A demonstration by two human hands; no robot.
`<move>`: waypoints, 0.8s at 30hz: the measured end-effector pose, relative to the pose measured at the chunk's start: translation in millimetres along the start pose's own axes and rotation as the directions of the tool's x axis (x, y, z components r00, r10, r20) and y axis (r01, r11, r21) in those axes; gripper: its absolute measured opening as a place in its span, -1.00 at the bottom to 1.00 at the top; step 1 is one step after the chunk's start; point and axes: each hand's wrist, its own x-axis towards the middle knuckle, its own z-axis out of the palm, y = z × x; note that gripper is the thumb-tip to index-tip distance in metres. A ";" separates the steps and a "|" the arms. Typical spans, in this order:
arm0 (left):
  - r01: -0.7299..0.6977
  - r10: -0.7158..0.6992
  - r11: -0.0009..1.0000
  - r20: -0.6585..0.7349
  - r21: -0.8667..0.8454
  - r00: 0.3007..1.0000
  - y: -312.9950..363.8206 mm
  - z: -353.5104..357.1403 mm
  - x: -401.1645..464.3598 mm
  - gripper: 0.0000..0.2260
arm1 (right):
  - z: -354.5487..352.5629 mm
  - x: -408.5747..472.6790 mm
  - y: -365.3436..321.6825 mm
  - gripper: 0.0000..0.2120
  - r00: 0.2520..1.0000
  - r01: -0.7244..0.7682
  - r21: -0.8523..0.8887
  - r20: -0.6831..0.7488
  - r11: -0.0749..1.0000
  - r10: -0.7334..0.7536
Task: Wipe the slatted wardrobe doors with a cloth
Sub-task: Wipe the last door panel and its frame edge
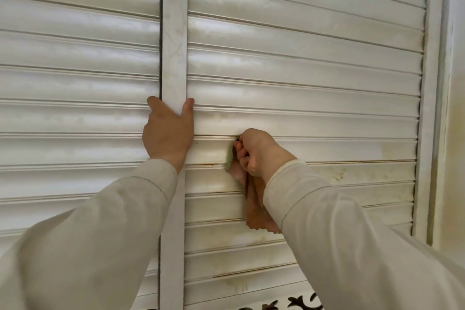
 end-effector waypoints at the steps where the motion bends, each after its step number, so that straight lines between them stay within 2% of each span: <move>1: -0.014 0.014 1.000 0.005 0.005 1.000 -1.1 -0.5 0.5 -0.42 | 8.5 -2.4 1.0 -0.75 1.000 0.001 -0.008 0.002 1.000 -0.001; 8: -0.035 0.034 0.999 0.043 0.022 0.999 -6.4 -0.7 5.7 -0.44 | 72.9 -26.1 17.7 -0.72 0.995 0.053 -0.125 0.088 0.991 -0.042; 10: -0.041 0.040 0.999 0.058 0.023 0.997 -9.9 -0.8 9.0 -0.43 | 87.7 -32.2 21.2 -0.74 0.994 0.073 -0.109 0.086 0.991 -0.064; 17: -0.069 0.069 0.998 0.045 0.007 0.997 -14.7 0.2 9.6 -0.43 | 58.8 -22.1 27.5 -0.77 0.980 0.198 -0.088 0.039 0.976 -0.195; 19: -0.066 0.066 0.998 0.040 -0.003 0.997 -14.3 0.8 8.3 -0.43 | 34.8 -17.1 31.3 -0.79 0.950 0.313 0.014 -0.008 0.950 -0.313; 22: -0.073 0.073 0.997 0.035 -0.011 0.997 -14.2 3.4 5.8 -0.44 | -3.3 -11.9 23.1 -0.80 0.908 0.409 0.352 -0.067 0.842 -0.413; 24: -0.080 0.081 0.997 0.026 -0.023 0.996 -14.7 5.1 5.1 -0.45 | -12.3 -9.3 7.7 -0.80 0.890 0.429 0.412 -0.044 0.804 -0.453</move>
